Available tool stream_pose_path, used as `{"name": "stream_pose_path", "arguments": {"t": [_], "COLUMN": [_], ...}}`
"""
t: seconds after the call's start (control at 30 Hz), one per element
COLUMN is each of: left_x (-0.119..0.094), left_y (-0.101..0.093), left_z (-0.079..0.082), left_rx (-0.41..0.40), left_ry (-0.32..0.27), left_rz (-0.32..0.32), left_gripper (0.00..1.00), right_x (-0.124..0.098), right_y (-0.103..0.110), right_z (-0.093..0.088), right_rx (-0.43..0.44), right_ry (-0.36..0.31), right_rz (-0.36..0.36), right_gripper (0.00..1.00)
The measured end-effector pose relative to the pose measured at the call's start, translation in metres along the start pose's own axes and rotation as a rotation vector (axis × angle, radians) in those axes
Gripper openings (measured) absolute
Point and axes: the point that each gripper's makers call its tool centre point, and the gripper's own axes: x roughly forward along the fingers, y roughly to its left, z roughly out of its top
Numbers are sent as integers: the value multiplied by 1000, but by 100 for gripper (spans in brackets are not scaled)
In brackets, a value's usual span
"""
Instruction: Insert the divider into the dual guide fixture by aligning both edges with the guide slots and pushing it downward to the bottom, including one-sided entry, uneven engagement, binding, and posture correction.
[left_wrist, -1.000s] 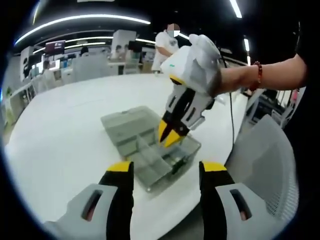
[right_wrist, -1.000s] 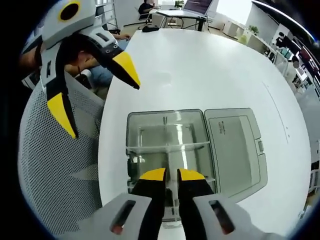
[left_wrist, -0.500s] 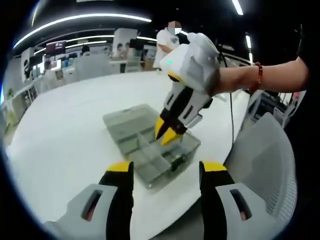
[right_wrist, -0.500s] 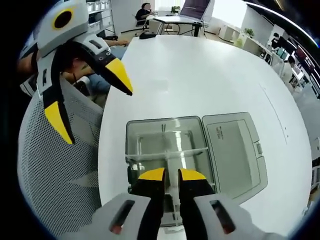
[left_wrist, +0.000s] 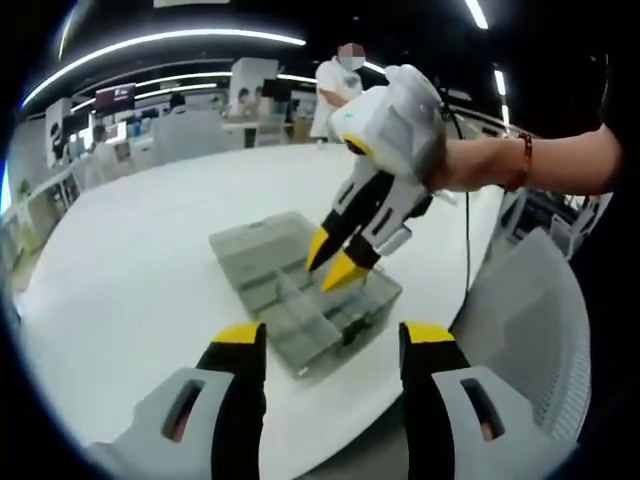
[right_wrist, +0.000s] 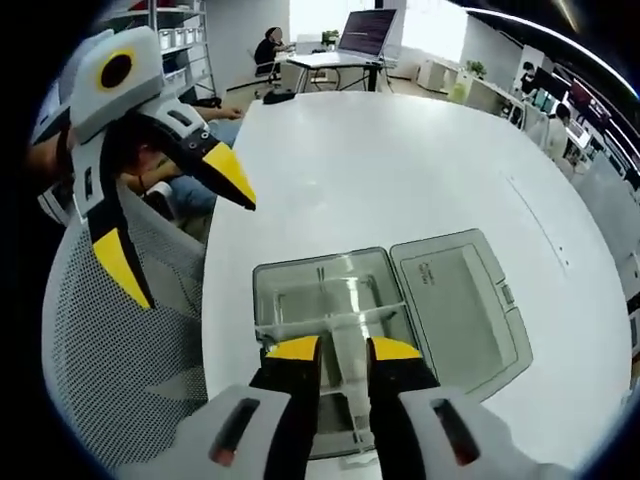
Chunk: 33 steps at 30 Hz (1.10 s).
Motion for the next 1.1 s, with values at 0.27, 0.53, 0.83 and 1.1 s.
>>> {"name": "stream_pose_path", "arguments": {"t": [0.27, 0.53, 0.83, 1.1], "left_x": [-4, -6, -8, -5], "left_y": [-2, -8, -15, -12], "left_z": [-1, -5, -5, -5], "left_rx": [3, 10, 27, 19], "left_ry": [4, 25, 33, 33], "left_rz": [3, -20, -49, -65], "left_gripper": [52, 53, 53, 54], "right_x": [-9, -19, -31, -44], "right_y": [4, 10, 15, 19], "right_z": [1, 4, 7, 9], "right_rx": [58, 135, 216, 285], "right_ry": [-54, -130, -199, -269], "right_rz": [-35, -63, -118, -157], "right_gripper": [20, 29, 40, 48]}}
